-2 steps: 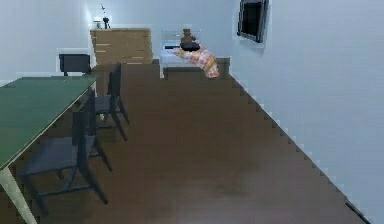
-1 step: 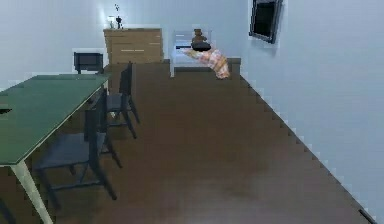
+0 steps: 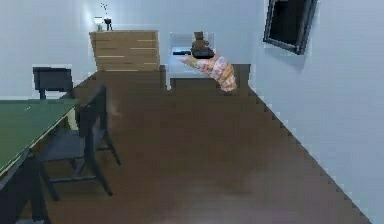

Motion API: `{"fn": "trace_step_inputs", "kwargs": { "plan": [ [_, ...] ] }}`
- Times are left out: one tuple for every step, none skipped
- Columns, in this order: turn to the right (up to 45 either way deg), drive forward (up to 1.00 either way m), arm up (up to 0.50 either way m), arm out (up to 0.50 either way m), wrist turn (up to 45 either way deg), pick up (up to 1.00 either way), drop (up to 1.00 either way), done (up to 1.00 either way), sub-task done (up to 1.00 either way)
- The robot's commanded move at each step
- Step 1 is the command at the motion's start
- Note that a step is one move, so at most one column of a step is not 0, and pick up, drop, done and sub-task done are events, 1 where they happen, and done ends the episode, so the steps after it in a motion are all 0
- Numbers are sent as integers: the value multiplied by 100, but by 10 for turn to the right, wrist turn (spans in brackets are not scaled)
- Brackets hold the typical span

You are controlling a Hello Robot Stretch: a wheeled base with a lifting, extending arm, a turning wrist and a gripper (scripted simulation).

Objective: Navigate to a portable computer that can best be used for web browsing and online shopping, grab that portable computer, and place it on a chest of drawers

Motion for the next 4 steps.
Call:
{"fn": "trace_step_inputs", "kwargs": {
  "plan": [
    [0, 100, 0, 0, 0, 0, 0, 0, 0],
    [-60, 0, 0, 0, 0, 0, 0, 0, 0],
    [0, 85, 0, 0, 0, 0, 0, 0, 0],
    [-150, 0, 0, 0, 0, 0, 0, 0, 0]
  ]
}}
